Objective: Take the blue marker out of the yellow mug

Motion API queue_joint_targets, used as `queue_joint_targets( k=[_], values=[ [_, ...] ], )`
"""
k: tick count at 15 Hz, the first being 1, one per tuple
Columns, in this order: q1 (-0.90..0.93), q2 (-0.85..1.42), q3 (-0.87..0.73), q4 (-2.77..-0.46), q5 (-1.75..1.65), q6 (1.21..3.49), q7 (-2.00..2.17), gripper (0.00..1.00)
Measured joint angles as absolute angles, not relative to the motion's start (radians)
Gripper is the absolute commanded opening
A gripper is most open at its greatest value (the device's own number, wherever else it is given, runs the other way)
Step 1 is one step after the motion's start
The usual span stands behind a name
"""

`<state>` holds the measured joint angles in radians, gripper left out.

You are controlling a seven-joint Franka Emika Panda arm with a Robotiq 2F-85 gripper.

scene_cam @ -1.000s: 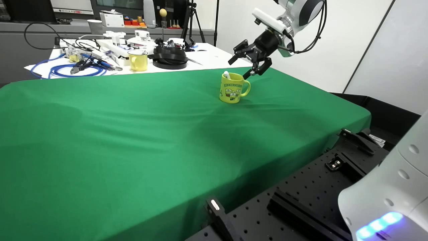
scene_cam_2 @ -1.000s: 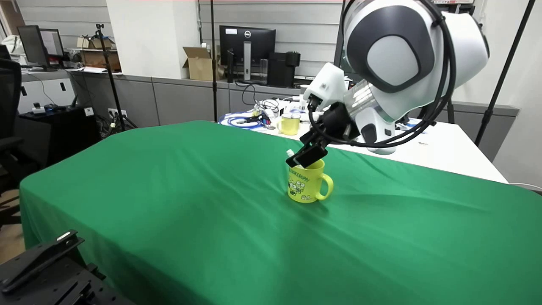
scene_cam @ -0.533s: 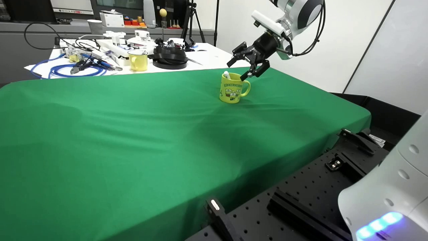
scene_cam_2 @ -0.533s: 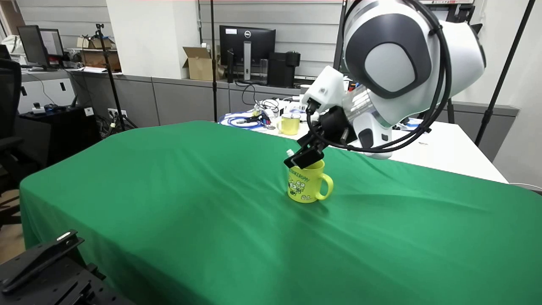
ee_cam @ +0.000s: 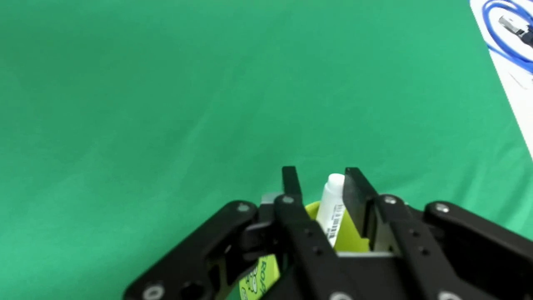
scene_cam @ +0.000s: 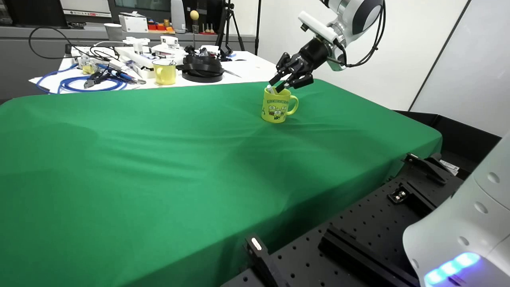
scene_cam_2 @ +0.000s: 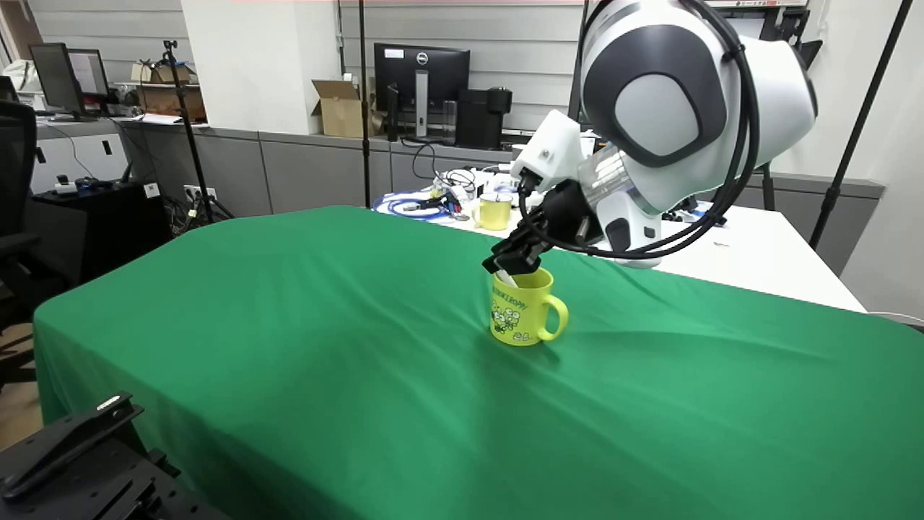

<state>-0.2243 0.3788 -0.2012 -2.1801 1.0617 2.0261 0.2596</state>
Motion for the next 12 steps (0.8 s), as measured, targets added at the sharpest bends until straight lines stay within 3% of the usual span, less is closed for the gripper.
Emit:
queue_joint_targets(
  k=[5,6,8,12],
  values=[
    [-0.222,0.374,-0.202,-2.175,1.062,2.026,0.249,0.0],
    [-0.222,0.374,-0.202,-2.174,1.062,2.025,0.249,0.26],
    [-0.222,0.374,-0.202,-2.172,1.062,2.022,0.25,0.32],
    [-0.222,0.374,-0.204,-2.171,1.063,2.021,0.251,0.6]
  ],
)
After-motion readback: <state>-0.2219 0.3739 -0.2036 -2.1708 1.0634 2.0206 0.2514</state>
